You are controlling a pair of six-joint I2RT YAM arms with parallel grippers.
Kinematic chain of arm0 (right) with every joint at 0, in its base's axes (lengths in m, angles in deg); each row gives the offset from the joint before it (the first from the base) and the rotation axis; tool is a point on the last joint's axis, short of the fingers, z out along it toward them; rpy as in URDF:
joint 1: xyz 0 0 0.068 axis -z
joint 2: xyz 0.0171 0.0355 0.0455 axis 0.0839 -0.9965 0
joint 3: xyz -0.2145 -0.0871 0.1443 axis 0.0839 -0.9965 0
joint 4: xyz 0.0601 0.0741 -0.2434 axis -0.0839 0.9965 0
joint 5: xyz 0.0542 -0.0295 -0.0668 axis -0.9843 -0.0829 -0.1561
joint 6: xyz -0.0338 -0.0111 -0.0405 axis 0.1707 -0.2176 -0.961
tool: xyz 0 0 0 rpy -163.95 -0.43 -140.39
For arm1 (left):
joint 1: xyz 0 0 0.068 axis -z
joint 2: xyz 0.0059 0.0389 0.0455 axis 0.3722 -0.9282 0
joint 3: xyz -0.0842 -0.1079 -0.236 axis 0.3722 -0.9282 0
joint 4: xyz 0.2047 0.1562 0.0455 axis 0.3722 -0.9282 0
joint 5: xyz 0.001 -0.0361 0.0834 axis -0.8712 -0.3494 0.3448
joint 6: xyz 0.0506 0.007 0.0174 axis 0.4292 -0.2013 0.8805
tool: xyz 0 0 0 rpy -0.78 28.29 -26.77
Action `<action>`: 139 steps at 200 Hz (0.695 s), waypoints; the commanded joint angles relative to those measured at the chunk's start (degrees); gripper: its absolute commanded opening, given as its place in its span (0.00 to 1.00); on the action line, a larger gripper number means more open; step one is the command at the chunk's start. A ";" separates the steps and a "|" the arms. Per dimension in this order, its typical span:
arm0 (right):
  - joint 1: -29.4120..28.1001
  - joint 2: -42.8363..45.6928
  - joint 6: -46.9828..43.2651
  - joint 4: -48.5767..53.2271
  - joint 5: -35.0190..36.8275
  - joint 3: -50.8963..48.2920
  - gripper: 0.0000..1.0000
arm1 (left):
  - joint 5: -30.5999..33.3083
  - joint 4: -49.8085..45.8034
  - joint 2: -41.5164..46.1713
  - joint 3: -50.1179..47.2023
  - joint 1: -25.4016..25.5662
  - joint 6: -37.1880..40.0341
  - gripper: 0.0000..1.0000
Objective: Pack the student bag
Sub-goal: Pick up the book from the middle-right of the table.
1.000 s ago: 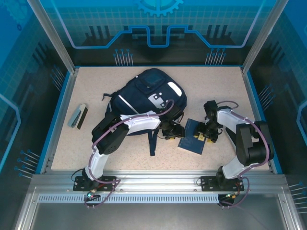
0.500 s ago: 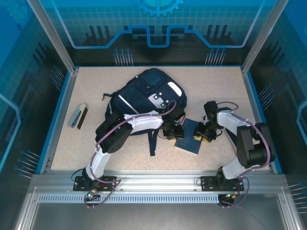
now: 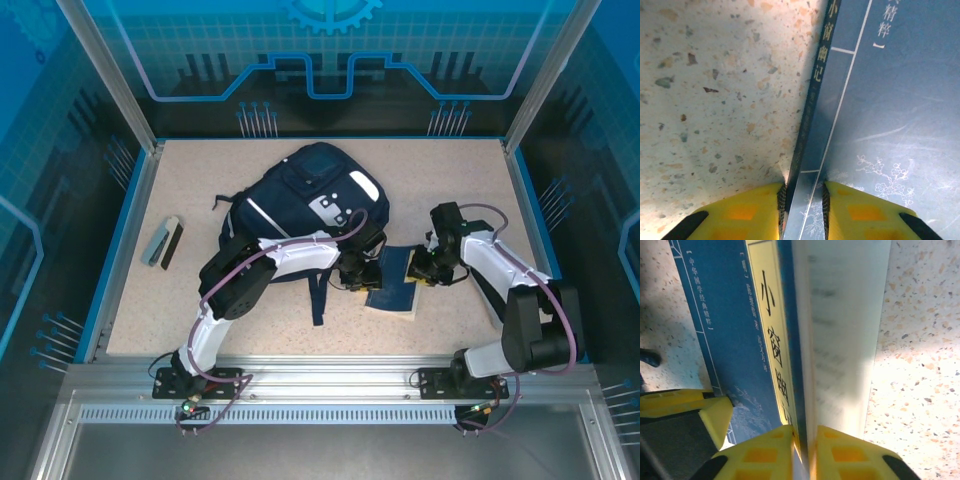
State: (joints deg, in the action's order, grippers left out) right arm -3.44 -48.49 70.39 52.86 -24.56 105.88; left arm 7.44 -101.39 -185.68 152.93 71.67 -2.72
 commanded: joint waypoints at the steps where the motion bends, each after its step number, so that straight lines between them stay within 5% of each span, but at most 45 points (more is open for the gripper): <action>1: -0.55 0.59 0.24 2.64 -0.65 1.22 0.12 | 0.87 -0.91 -3.67 -0.47 0.80 1.10 0.29; 67: -0.51 2.49 -0.88 3.88 0.76 2.30 0.00 | 1.26 -2.75 1.06 0.32 0.05 1.97 0.33; 91: 0.31 5.31 -2.41 3.66 -2.03 4.20 0.00 | -0.19 -1.60 7.59 -0.96 -2.23 1.59 0.51; 139: 4.99 10.94 -4.15 1.01 -19.00 10.12 0.00 | -4.93 6.02 23.68 -9.78 -9.59 -1.36 0.84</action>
State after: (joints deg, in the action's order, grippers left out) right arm -0.71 -40.69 67.97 55.07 -32.11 111.43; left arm 5.86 -99.69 -171.39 147.20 65.62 -2.37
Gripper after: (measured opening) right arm 0.042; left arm 0.797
